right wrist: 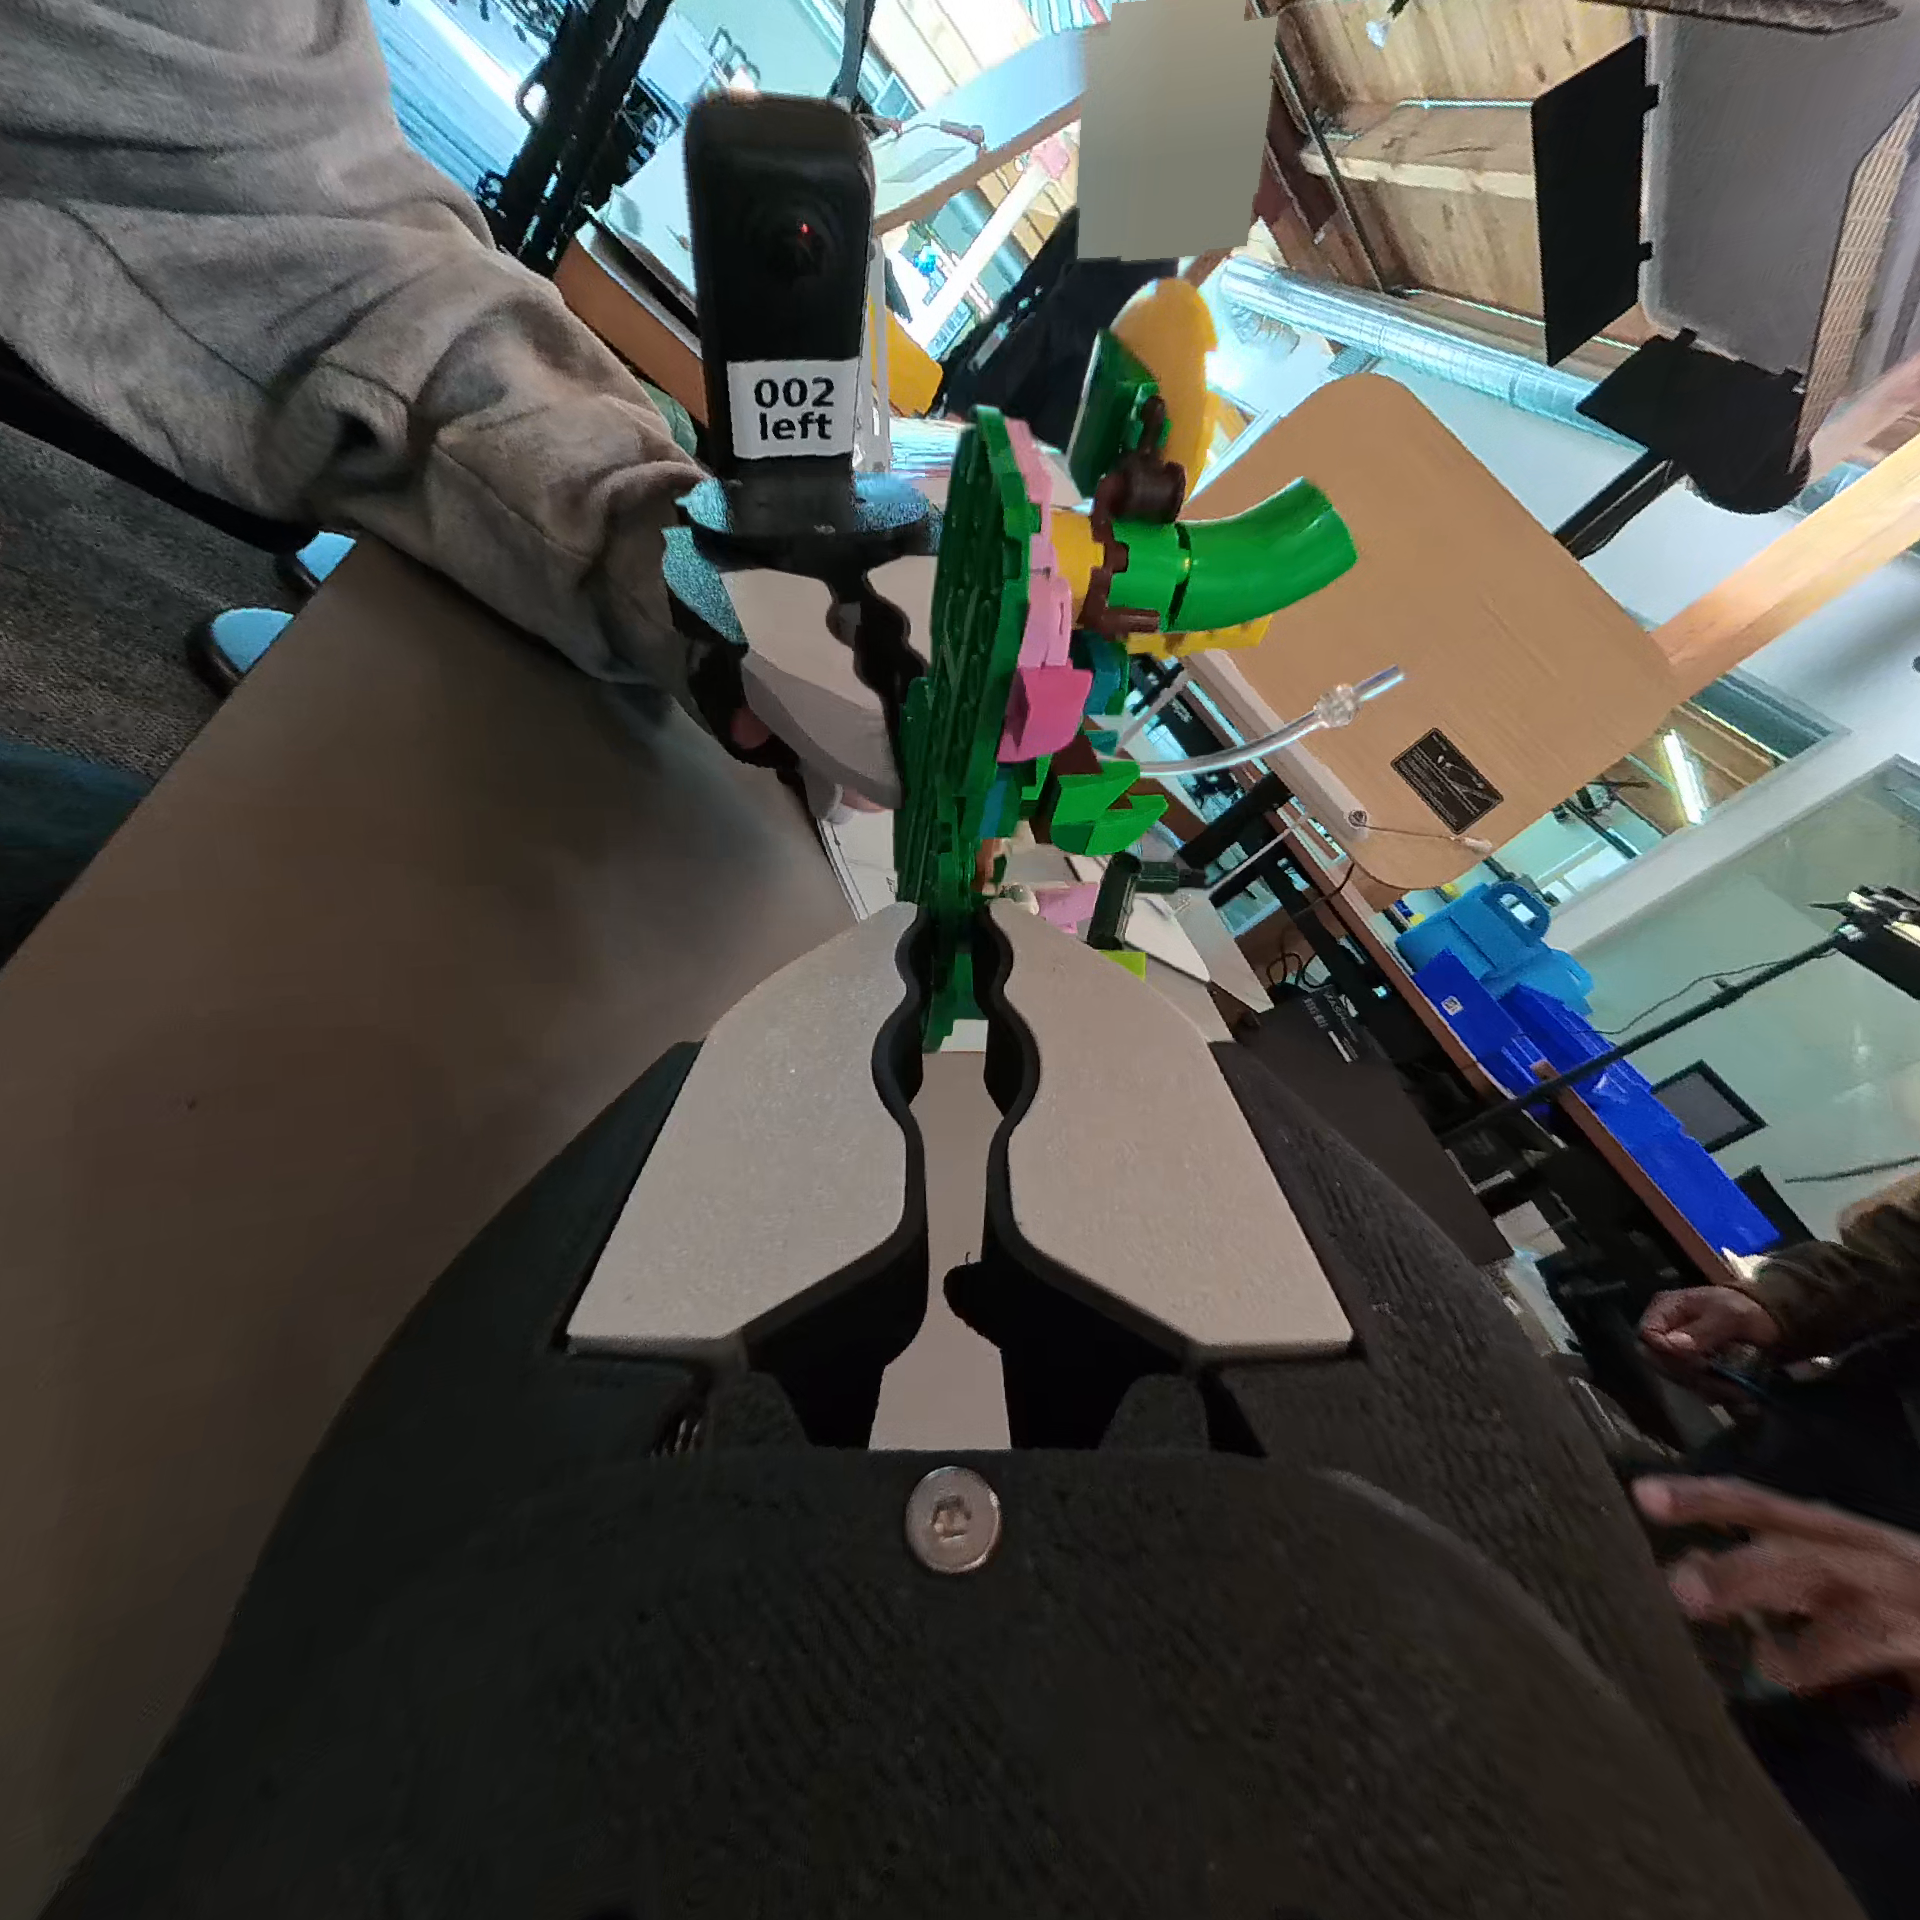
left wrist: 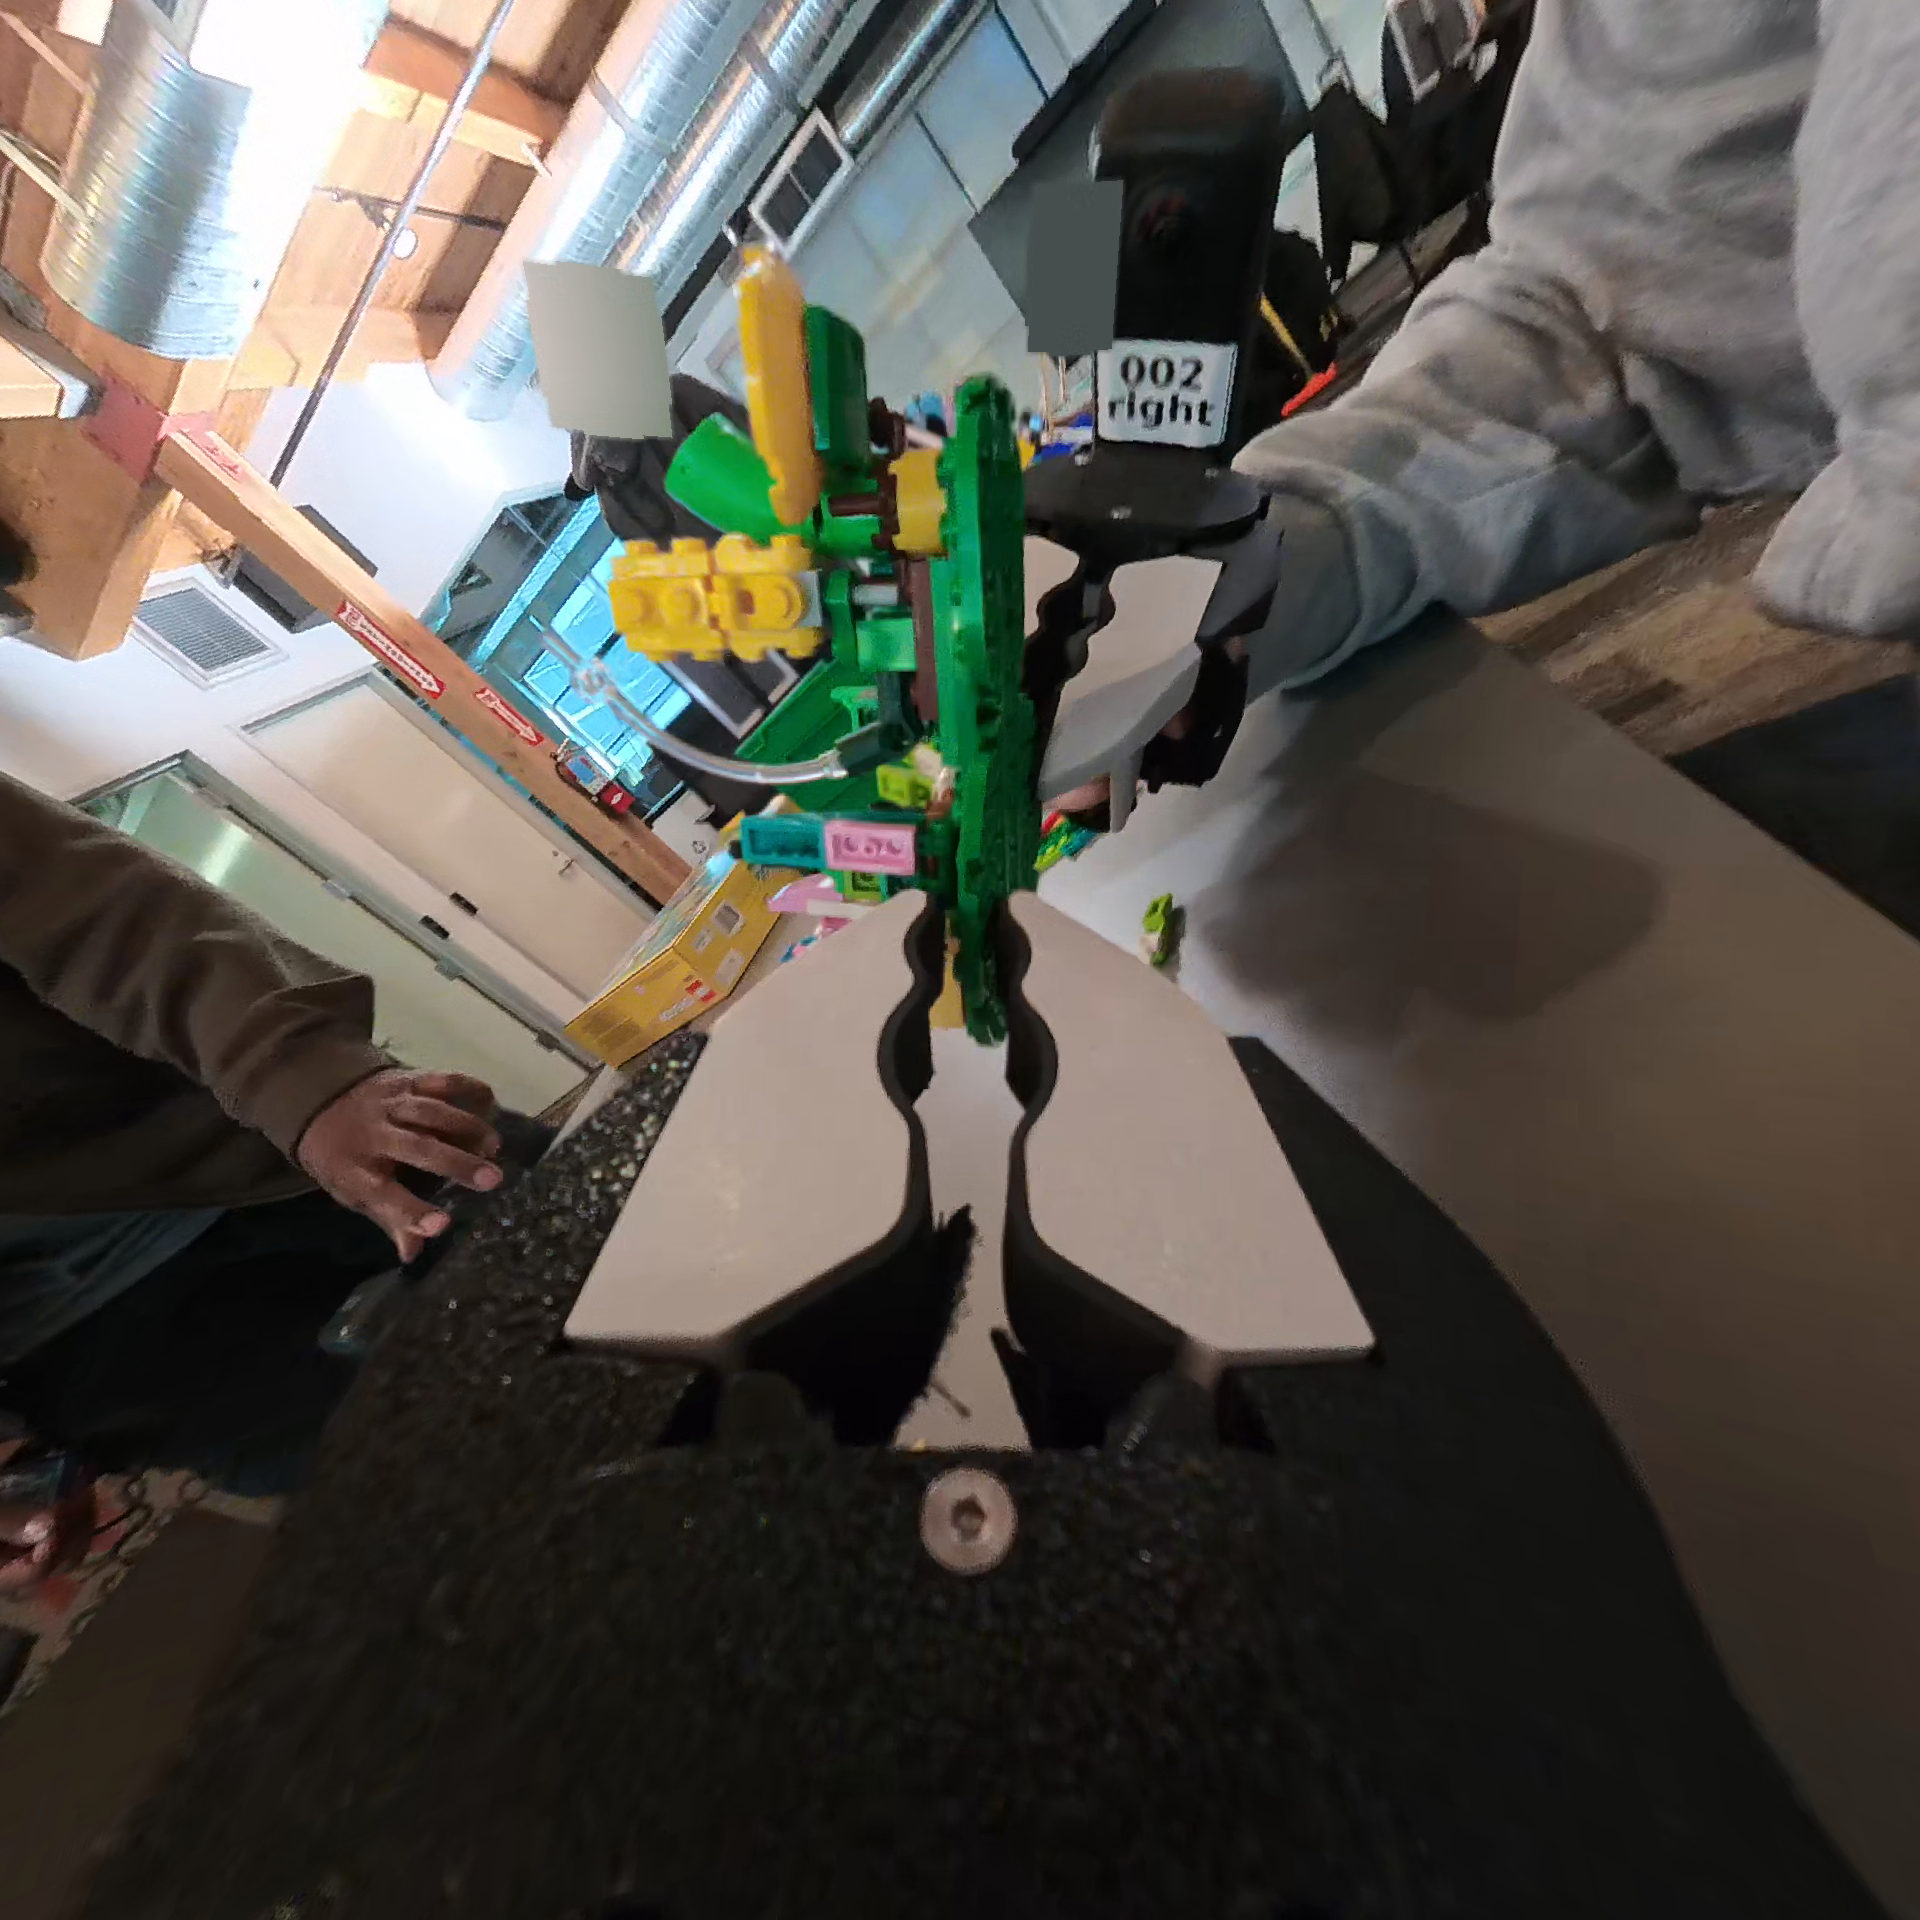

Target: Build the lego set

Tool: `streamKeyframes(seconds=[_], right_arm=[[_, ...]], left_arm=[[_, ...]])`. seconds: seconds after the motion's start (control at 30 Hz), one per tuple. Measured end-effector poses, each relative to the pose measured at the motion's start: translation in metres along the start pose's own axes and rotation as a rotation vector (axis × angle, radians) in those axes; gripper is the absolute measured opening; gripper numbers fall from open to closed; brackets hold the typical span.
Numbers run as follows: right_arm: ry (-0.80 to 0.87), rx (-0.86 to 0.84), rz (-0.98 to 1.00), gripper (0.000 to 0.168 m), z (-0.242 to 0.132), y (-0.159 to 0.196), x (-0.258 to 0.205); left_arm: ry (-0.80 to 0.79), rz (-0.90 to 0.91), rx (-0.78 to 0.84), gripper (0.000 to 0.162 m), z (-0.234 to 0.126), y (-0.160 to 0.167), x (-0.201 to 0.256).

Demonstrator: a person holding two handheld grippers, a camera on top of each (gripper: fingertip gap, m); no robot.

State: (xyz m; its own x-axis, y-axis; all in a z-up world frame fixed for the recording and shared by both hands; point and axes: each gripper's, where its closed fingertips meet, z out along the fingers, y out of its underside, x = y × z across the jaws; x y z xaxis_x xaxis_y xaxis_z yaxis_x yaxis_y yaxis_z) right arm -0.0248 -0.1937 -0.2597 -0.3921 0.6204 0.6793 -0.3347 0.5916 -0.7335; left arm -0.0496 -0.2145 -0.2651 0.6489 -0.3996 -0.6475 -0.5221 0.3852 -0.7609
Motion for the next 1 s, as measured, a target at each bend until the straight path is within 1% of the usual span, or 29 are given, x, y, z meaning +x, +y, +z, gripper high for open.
streamKeyframes(seconds=[0.13, 0.17, 0.23, 0.27, 0.37, 0.43, 0.53, 0.63, 0.7, 0.8, 0.93, 1.0], right_arm=[[-0.001, -0.054, 0.027, 0.006, 0.000, 0.011, 0.002], [-0.006, -0.064, 0.044, 0.009, -0.002, 0.012, 0.004], [-0.053, -0.090, 0.084, 0.010, -0.012, 0.014, 0.008], [-0.100, -0.130, 0.123, 0.011, -0.019, 0.017, 0.007], [-0.253, -0.343, 0.270, 0.018, -0.044, 0.043, -0.001], [-0.321, -0.478, 0.374, 0.022, -0.059, 0.061, -0.010], [-0.368, -0.633, 0.495, 0.026, -0.071, 0.082, -0.024], [-0.382, -0.770, 0.587, 0.028, -0.077, 0.101, -0.033], [-0.379, -0.806, 0.609, 0.028, -0.078, 0.109, -0.035], [-0.383, -0.808, 0.635, 0.023, -0.079, 0.110, -0.036], [-0.404, -0.806, 0.636, 0.006, -0.079, 0.108, -0.039], [-0.400, -0.816, 0.597, 0.006, -0.079, 0.109, -0.038]], left_arm=[[-0.004, 0.062, -0.093, 0.006, 0.002, 0.009, -0.002], [-0.019, 0.093, -0.131, 0.005, 0.003, 0.014, -0.003], [-0.041, 0.170, -0.222, 0.005, 0.001, 0.027, -0.007], [-0.050, 0.195, -0.252, 0.005, 0.000, 0.032, -0.009], [-0.066, 0.299, -0.336, 0.005, -0.004, 0.043, -0.013], [-0.066, 0.379, -0.390, 0.005, -0.005, 0.049, -0.013], [-0.086, 0.483, -0.445, 0.005, -0.006, 0.054, -0.015], [-0.120, 0.550, -0.466, 0.005, -0.007, 0.055, -0.018], [-0.142, 0.589, -0.473, 0.005, -0.007, 0.055, -0.021], [-0.154, 0.623, -0.472, 0.005, -0.008, 0.054, -0.021], [-0.144, 0.634, -0.466, 0.005, -0.005, 0.054, -0.018], [-0.138, 0.657, -0.464, 0.005, -0.004, 0.053, -0.015]])
